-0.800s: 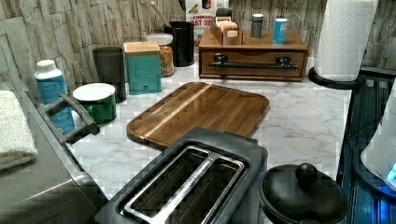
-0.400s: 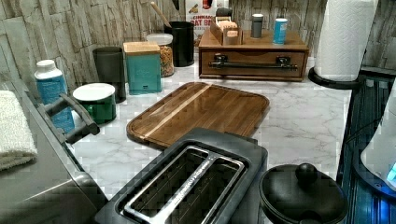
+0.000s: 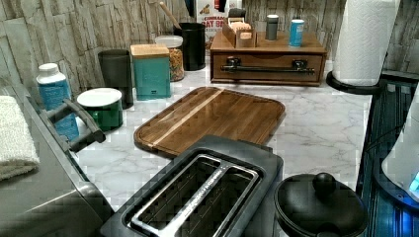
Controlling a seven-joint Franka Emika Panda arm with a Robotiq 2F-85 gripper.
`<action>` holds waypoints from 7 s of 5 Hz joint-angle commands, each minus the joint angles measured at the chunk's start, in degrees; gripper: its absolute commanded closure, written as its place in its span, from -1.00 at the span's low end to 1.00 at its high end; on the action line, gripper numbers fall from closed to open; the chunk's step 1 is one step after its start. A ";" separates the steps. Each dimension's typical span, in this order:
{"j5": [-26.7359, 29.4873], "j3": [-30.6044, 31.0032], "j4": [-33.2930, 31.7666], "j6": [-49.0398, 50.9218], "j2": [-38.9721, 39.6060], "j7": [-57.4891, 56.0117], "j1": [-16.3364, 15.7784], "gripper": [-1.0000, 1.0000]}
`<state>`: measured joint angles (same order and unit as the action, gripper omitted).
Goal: Open the drawer.
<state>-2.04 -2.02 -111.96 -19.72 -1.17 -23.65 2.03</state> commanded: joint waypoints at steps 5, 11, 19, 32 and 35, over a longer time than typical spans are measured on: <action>-1.53 -14.97 -20.87 -24.50 -2.83 -67.66 7.96 -1.00; 2.55 -17.21 -26.17 -39.44 5.26 -76.15 9.95 -1.00; 3.62 -11.31 -43.74 -38.05 -6.28 -69.84 2.52 -1.00; -2.69 -1.11 -56.45 -41.57 -19.60 -51.44 0.02 -1.00; -2.50 -0.86 -56.45 -41.58 -19.60 -51.56 0.23 -1.00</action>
